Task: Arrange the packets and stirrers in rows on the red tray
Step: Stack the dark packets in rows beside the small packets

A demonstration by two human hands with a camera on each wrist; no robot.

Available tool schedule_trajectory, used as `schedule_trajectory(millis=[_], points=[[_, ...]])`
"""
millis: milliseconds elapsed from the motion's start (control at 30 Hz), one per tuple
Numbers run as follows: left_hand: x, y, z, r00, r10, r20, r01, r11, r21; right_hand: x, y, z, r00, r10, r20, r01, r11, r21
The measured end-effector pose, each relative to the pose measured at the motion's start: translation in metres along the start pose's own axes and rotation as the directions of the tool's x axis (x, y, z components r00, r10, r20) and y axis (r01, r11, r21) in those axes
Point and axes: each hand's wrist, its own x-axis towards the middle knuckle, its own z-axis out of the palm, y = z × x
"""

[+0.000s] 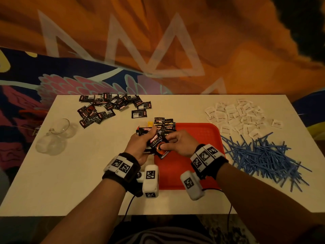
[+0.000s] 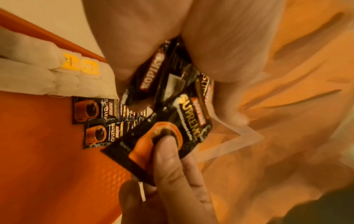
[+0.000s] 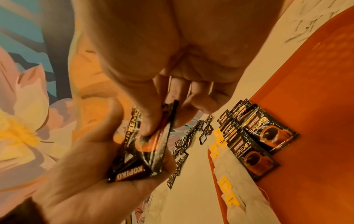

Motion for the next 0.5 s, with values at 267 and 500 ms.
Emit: schedule_trajectory(millis=[267, 500], points=[[0.006, -0.005, -0.004, 0.997, -0.079, 0.019, 0.079, 0.997, 0.004, 0.0, 0.005, 0.001, 0.995, -0.046, 0.088, 0.048, 0.999, -0.014], [0.008, -0.017, -0.017, 0.993, -0.088, -0.076, 0.082, 0.994, -0.078, 0.009, 0.029, 0.002, 0.992, 0.076, -0.1, -0.067, 0.994, 0.087]])
